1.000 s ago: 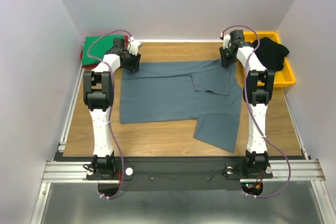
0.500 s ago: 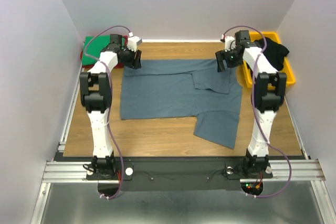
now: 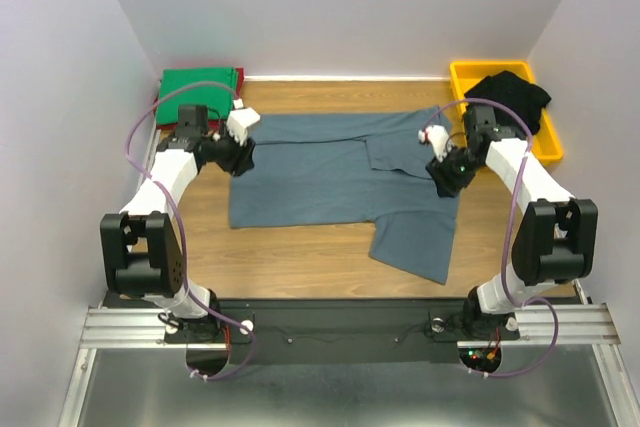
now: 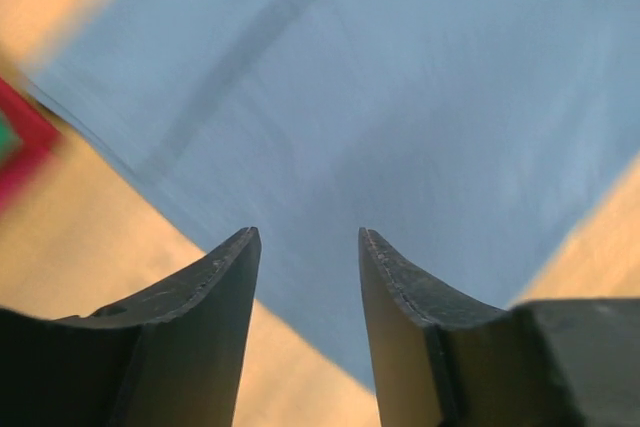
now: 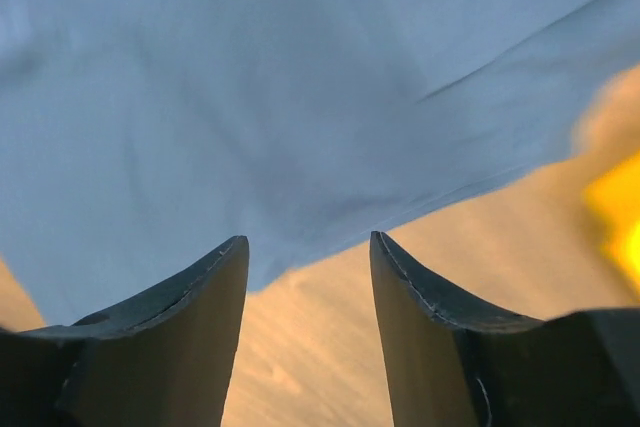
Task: Fold and stack the t-shirts
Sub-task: Fold the tshirt
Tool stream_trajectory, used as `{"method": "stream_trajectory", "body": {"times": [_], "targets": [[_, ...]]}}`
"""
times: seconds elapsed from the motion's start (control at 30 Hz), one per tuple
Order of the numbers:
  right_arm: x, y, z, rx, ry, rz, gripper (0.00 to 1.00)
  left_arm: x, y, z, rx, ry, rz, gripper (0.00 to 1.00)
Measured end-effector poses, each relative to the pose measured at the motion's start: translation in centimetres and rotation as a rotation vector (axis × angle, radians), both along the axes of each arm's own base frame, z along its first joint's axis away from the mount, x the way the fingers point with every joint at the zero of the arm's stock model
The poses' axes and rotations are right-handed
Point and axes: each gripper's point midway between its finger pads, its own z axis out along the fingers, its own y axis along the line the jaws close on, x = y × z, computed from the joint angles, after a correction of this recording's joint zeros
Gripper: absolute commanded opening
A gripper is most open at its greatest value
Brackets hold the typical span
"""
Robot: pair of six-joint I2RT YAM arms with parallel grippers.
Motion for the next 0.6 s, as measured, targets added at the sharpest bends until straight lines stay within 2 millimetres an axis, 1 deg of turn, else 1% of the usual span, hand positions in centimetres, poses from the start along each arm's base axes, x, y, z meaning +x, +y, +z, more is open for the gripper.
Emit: {"method": "stream_trajectory", "body": {"times": [0.03,0.07,0.13,0.23,0.3,0.47,0.57,0.6], "targets": [[-1.4,-0.2,-1.3,-0.020,0.039,0.032,0.57,-0.9,0.3,-1.1,0.014,0.026,-0.009,0.54],[-2.1,-0.3,-2.1,-0.032,0.057,0.054,0.58,-1.6,0.4,-2.1,0.025,0.045,-0.018,0.54],[-4.3,-0.8,-3.9,-0.062,0.105,0.104,0.59,-3.8,0.9,-4.7,0.055,0.117,-0.034,0.55],[-5.6,-1.2,-5.0,-0.091,0.122,0.152,0.60,-5.9,1.4,-6.7,0.088,0.168,-0.052,0.56],[-5.9,-1.5,-5.4,-0.106,0.119,0.175,0.61,-6.8,1.6,-7.3,0.108,0.178,-0.062,0.57],[-6.8,-1.9,-7.1,-0.132,0.132,0.211,0.61,-7.7,2.2,-7.7,0.153,0.158,-0.077,0.60],[-7.7,-2.2,-8.4,-0.147,0.150,0.222,0.59,-8.3,2.5,-8.3,0.179,0.154,-0.093,0.61],[-8.0,-2.3,-8.9,-0.154,0.156,0.225,0.56,-8.7,2.7,-8.7,0.190,0.157,-0.102,0.61]]}}
